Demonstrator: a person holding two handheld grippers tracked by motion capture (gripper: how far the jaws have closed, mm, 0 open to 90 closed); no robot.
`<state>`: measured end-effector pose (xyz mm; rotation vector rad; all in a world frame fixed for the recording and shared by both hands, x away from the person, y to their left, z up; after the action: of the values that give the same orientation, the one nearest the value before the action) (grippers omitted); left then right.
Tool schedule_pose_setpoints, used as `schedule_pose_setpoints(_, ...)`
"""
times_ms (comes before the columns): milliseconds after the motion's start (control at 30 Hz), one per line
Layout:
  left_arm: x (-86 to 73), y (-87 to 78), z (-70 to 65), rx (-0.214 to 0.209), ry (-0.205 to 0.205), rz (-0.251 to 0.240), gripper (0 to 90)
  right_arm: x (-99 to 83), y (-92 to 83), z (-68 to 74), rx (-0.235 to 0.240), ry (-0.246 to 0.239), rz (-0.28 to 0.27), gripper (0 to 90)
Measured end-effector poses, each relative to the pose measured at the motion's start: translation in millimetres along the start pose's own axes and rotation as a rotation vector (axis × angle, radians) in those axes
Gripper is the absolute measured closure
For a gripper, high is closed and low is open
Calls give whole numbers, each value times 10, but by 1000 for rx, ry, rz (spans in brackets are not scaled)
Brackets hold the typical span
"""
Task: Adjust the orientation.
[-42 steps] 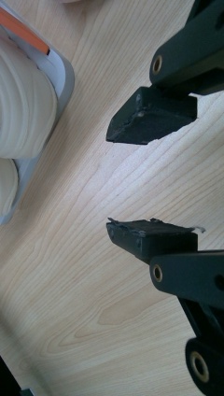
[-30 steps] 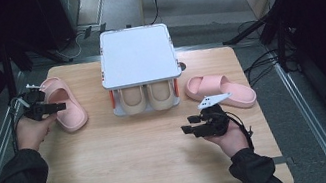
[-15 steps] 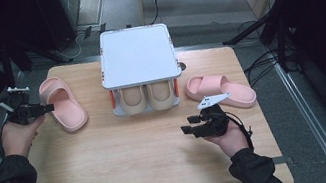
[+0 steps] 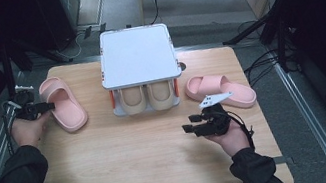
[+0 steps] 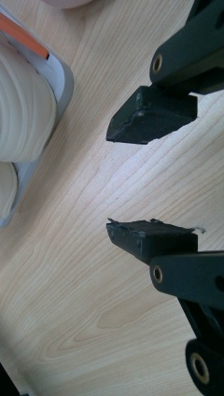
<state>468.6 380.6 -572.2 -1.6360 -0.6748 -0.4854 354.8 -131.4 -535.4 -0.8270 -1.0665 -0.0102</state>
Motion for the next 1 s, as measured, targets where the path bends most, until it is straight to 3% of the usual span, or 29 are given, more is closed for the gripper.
schedule_pose_setpoints(167, 10, -44, 52, 44, 32, 15, 740, -6, 5, 9, 1, -6, 3, 495)
schedule_pose_setpoints(267, 7, -68, 89, 84, 72, 14, 812, -9, 5, 14, 2, -11, 5, 494)
schedule_pose_setpoints(333, -2, -83, 91, 73, 74, 14, 824, -8, 6, 11, 0, -9, 4, 494)
schedule_pose_setpoints(433, -43, -110, 63, 61, 121, 21, 830, -9, 4, -3, -6, -5, 4, 494)
schedule_pose_setpoints(600, -73, -199, 19, 33, 139, 26, 838, -6, -6, -14, -5, 1, 1, 494)
schedule_pose_setpoints(700, -115, -315, -56, -4, 150, -9, 839, 4, -17, -15, -7, 5, -6, 494)
schedule_pose_setpoints(1000, -359, -688, -301, -80, 201, 3, 839, 24, -57, -93, -38, 5, -20, 490)
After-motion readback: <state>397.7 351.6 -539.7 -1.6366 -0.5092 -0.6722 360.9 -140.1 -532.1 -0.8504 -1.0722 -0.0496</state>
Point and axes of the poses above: each handheld gripper's, and its own axes: y roughly forward along the jaws, x roughly out of its top, z roughly to its left, the point moved 8 cm from there along y, roughly forward along the jaws, and after that the axes turned 5 degrees about -z, right-handed, at the moved point
